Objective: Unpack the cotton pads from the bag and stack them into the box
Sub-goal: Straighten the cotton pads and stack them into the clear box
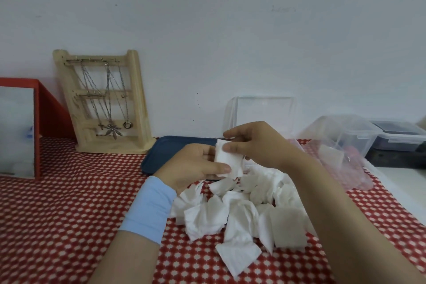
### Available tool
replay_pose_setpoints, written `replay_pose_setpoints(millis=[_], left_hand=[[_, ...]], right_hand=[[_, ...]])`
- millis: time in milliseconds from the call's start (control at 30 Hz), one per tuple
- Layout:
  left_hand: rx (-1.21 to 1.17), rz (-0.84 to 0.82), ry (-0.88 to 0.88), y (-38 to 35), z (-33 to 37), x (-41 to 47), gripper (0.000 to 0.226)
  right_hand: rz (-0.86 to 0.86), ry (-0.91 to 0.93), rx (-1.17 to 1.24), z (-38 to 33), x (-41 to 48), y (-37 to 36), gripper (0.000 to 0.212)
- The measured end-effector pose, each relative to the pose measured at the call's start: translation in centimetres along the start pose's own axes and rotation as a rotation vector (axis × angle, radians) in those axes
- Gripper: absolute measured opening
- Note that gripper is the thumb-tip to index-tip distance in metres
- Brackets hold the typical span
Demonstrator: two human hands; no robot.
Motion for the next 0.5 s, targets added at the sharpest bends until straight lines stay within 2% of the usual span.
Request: replay_pose_setpoints(millis=[67,133,300,400,433,500], left_hand=[[0.022,0.021,0.006,-0.2,0.1,0.0,0.035],[0.021,0.029,-0.005,-0.7,0.3,0.0,0.042],[0.01,0.036,-0.013,-2.9,2.1,1.0,0.052],[0.181,0.107,-0.076,-3.2,4.4,3.7,0.073],[0.26,0.145,-0.106,-3.3,5.3,4.7,0.072],[0.409,0.229,-0.176,-3.6,7.4,6.2,0.05]], right_hand=[[-0.034,0.002,0.046,-0.2,-0.5,0.2,0.032],[-0.143,-0.005,0.05,-0.2,-1.2,0.1,0.021],[-0.24,-0.073,0.03,0.9,-1.9,2.9,0.018],[-0.085,-0.126,0.017,2.2,-0.9,7.2,0.014],[0.009,-0.163,-0.012,3.2,-0.6,9.1,0.013],[0.15,-0.245,-0.068,5.4,-0.1,12.1,0.012]])
Point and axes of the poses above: each hand's wrist, its own x-axis towards the middle knuckle, its own y-axis out of the back of the hand, z = x × y, the point moved 9 cm from there along x, towards the middle knuckle, and after that the axes turned 7 degrees about -x, right-handed, at the moved point
